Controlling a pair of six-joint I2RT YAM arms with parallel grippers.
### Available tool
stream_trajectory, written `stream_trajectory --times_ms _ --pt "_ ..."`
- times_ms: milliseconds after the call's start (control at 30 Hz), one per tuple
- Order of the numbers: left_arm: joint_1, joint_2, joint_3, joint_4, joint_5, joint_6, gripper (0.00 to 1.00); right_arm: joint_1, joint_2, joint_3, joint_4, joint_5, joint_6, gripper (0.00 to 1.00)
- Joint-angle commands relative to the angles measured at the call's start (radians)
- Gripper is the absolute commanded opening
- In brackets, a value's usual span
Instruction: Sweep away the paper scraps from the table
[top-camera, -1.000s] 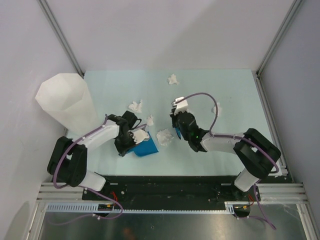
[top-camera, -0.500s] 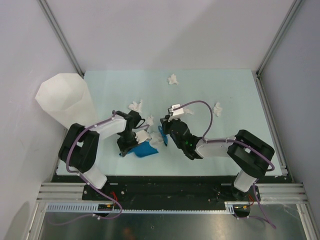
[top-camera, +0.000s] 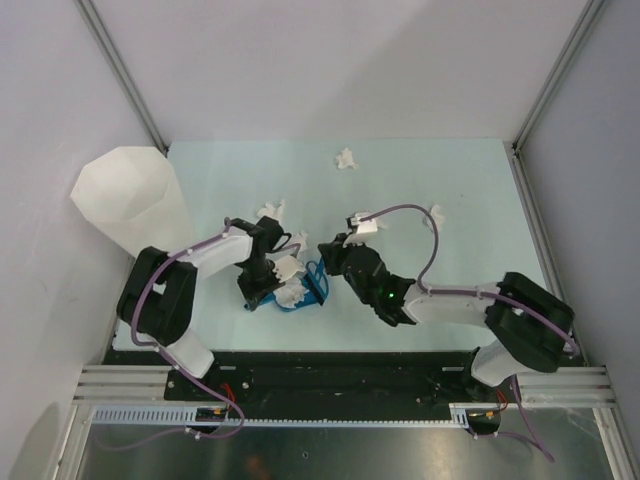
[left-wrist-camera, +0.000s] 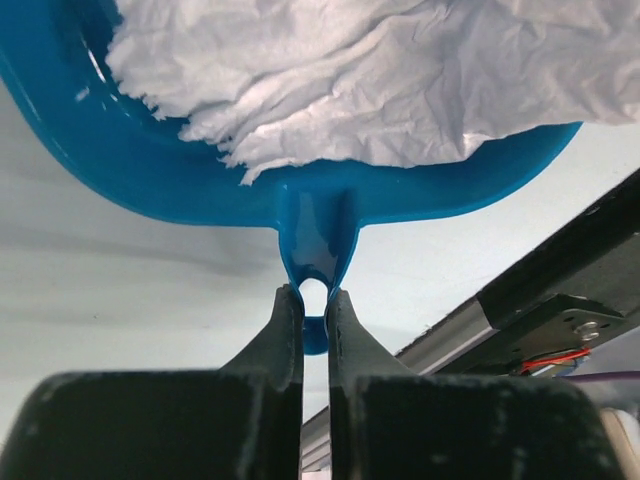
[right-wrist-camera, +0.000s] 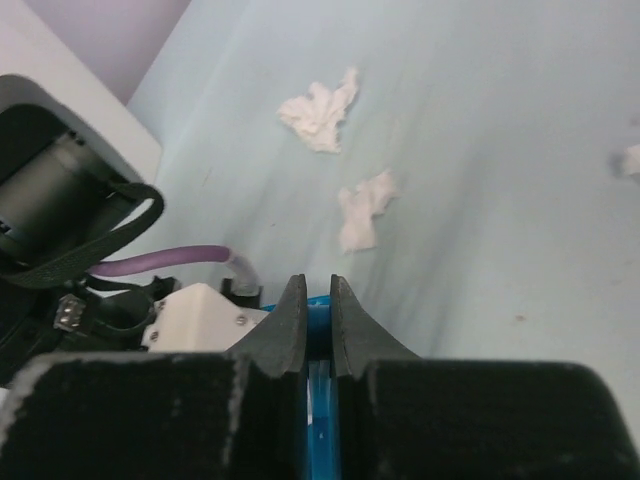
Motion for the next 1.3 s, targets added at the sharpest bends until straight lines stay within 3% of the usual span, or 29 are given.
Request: stream_trajectory --times_ms 0,267,533,933,1267 --pt "0.01 -0.106 0.044 -0.001 0.119 -0.028 0.0 -0.016 -0.194 0.002 -0.1 0.187 -0.113 0.0" --pt "0.023 -0.174 0.166 0.017 0.284 -0.159 0.0 -0.05 -0.498 0.002 -0.117 0.388 -0.429 0.0" --pt "0.091 -0.198 0.37 0.017 0.255 -0.251 0.0 -0.156 -0.59 -0.001 -0.254 0.335 -0.399 0.0" --pt "0.401 -0.269 0.631 -0.066 0.257 -0.26 0.0 -0.173 -0.544 -0.038 -0.286 0.238 -0.365 0.0" --pt "0.726 -0.198 0.962 -0.285 0.302 -0.185 0.0 -0.174 -0.513 -0.062 -0.291 0.177 -0.332 0.0"
